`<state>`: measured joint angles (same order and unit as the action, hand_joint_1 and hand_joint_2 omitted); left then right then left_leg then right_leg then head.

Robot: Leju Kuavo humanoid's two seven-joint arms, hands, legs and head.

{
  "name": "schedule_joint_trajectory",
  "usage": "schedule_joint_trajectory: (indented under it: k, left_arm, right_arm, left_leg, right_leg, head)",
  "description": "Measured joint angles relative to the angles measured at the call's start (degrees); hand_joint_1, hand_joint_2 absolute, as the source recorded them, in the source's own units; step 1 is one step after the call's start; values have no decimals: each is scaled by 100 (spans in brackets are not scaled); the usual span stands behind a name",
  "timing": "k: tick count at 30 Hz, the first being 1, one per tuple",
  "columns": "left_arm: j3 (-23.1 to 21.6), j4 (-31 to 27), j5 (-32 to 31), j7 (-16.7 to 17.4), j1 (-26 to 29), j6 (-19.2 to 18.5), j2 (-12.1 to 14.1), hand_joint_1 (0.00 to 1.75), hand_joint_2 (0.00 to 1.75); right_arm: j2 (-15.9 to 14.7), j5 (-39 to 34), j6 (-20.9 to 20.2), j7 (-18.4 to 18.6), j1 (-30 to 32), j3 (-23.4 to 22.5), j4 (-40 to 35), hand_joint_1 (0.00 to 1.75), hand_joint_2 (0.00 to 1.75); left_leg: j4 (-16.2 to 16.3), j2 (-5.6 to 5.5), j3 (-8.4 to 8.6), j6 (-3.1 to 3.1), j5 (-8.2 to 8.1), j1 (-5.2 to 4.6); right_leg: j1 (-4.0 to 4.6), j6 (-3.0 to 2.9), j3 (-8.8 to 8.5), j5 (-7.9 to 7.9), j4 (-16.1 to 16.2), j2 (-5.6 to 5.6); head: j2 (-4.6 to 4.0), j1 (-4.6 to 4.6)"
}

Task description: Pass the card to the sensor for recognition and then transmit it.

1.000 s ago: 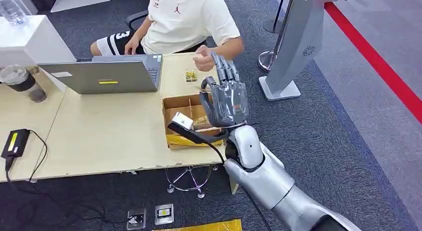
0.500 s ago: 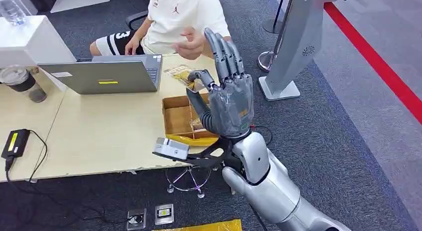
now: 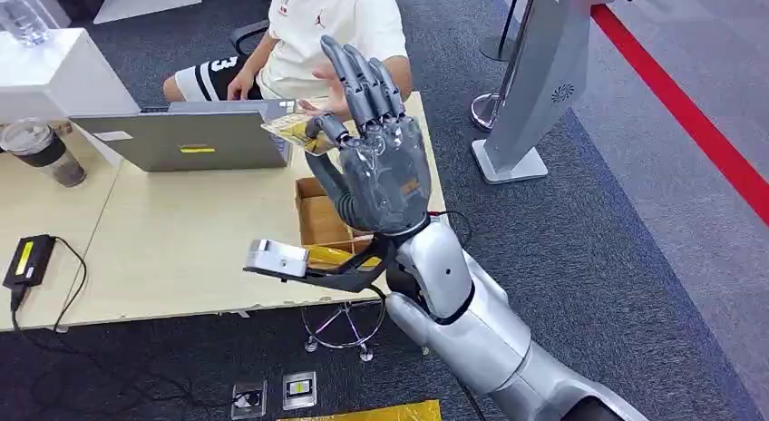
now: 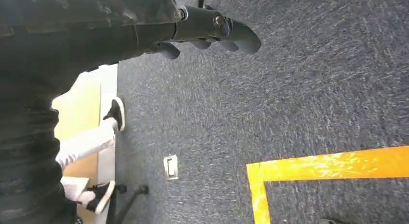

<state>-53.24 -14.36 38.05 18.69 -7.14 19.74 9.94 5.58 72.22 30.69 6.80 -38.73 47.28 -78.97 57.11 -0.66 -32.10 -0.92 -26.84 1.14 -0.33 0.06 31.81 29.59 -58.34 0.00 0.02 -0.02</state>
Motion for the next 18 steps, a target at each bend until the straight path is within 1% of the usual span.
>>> schedule_joint_trajectory:
  k: [2,6,18]
  left_arm:
    - [-2,0,-28,-6,3,-24,-2,0,175]
    - [-2,0,-48,-55,2,-114,4,0,175]
    - [-2,0,-68,-57,2,-133,13,0,175]
  right_arm:
    - [65,63,-41,61,-83,37,169,175,175]
    - [85,111,-140,133,-201,57,342,175,175]
    - [87,133,-251,214,-296,116,535,175,175]
  left_leg:
    - [0,0,0,0,1,0]
    - [0,0,-1,0,0,-2]
    - [0,0,0,0,0,-1]
  right_leg:
    - [0,0,0,0,0,2]
    - [-1,0,1,0,0,3]
    - [-1,0,2,0,0,3]
  head:
    - [0,-2]
    - [0,-2]
    - [0,-2]
